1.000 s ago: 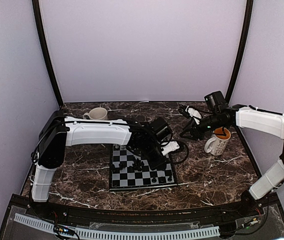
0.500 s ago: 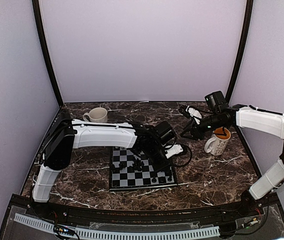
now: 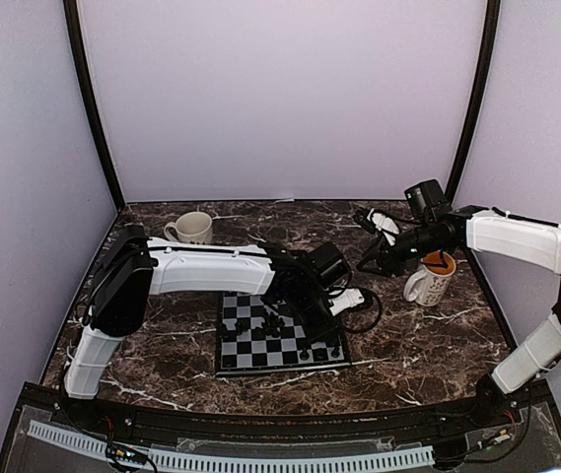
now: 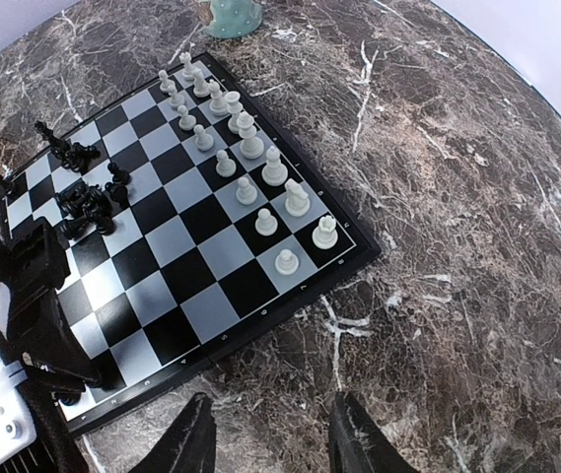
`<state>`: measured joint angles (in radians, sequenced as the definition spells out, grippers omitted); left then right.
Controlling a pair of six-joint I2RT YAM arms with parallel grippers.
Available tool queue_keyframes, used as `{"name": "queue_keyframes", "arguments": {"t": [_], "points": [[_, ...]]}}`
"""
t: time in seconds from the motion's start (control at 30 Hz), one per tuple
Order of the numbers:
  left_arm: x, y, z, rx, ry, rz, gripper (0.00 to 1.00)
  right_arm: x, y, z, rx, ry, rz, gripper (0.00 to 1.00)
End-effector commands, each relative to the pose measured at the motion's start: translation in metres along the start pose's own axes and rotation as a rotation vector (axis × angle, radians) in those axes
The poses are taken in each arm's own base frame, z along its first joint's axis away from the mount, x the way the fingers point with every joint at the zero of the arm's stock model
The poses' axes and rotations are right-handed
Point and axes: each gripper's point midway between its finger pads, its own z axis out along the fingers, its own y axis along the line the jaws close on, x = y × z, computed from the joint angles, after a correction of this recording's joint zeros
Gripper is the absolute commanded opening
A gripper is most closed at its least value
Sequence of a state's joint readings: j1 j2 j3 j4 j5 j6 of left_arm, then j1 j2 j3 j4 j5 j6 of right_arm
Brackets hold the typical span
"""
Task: Set up the chess pieces on the board
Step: Place the pawn on a7, then pick up the queen from the chessboard.
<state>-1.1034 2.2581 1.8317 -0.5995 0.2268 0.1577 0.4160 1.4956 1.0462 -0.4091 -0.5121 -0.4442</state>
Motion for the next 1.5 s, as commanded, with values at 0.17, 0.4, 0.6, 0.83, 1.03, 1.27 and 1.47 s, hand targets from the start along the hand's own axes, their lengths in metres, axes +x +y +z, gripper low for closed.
{"name": "queue_keyframes", "arguments": {"t": [0.17, 0.4, 0.6, 0.83, 1.03, 1.27, 1.47], "points": [[-0.004, -0.002, -0.002, -0.005, 0.002, 0.011, 0.22, -0.004, -0.004, -0.002, 0.003, -0.013, -0.009, 0.40], [-0.012, -0.005, -0.014, -0.001, -0.001, 0.015, 0.27, -0.004, -0.003, -0.002, -0.001, -0.013, -0.008, 0.40], [-0.030, -0.004, -0.061, -0.076, -0.056, 0.049, 0.31, -0.004, -0.002, -0.001, -0.007, -0.014, -0.005, 0.40], [-0.038, 0.008, -0.126, -0.239, -0.185, 0.061, 0.99, -0.007, -0.003, -0.003, -0.004, -0.013, -0.003, 0.40], [-0.024, 0.055, -0.174, -0.584, -0.194, 0.045, 0.99, -0.038, -0.005, -0.026, 0.024, -0.059, -0.040, 0.40], [-0.014, 0.094, -0.246, -0.732, -0.481, -0.010, 0.99, -0.081, -0.004, -0.057, 0.055, -0.099, -0.120, 0.41], [0.004, 0.139, -0.314, -0.922, -0.721, -0.186, 0.99, -0.106, 0.009, -0.057, 0.030, -0.091, -0.178, 0.42]]}}
